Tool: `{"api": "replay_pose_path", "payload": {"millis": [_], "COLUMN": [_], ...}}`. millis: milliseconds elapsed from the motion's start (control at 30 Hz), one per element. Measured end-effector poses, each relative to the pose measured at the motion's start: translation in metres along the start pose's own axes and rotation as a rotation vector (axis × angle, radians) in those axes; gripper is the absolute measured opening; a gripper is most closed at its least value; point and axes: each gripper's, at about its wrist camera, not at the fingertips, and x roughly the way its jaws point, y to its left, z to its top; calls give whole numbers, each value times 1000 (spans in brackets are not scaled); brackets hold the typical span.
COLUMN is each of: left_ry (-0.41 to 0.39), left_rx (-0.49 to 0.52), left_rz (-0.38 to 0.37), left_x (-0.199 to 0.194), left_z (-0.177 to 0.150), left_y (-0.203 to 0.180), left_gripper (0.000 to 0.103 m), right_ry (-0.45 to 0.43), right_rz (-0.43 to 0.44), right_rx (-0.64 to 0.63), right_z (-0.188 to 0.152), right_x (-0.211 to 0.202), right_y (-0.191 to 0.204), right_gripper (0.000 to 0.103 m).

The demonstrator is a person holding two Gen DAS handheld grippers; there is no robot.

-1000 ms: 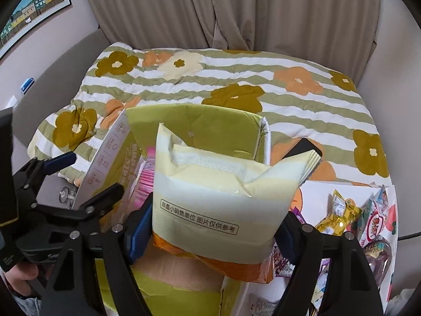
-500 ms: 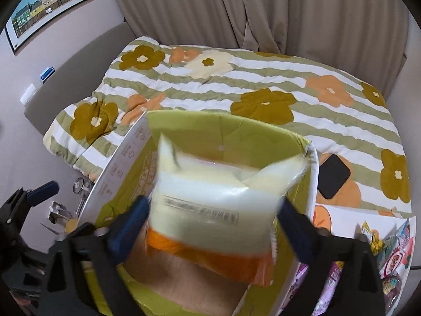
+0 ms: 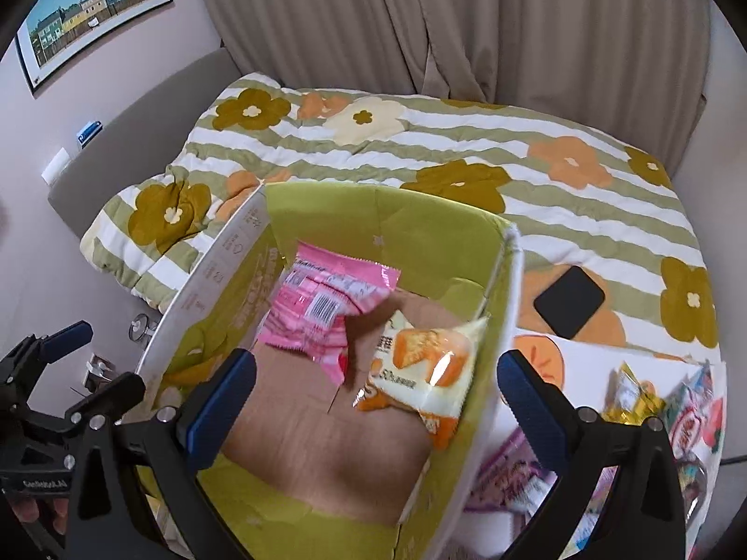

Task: Organize snacks
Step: 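Carry both packets over the yellow-green box and open both tools to drop them, then grasp the silver snack bag with the left tool while the right tool grasps the white bag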

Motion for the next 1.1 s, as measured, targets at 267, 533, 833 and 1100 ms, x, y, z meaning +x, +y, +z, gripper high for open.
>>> {"api": "replay_pose_path", "payload": {"millis": [267,533,833,1100], "left_ry": [-72,-91,-68,18], "left_rx": [54,130,187,185], "left_rz": [-44,-154,-245,-264], "left_x": [-54,-83,-91,-70], "left_z": [-16,-36,-68,-99], "left_y": [-16,-56,-127,-203], "left_gripper": [102,102,102,102], "right_ry": [-48,-85,-118,-56], "right_rz": [-23,-35,-130,-104], "right_rx": [49,165,215,292], "right_z": [-28,-65,-122,-177], "right_x": [-62,-117,-174,-184], "right_y": [2,-23,-89,-165], "right_gripper": [103,103,103,103]}}
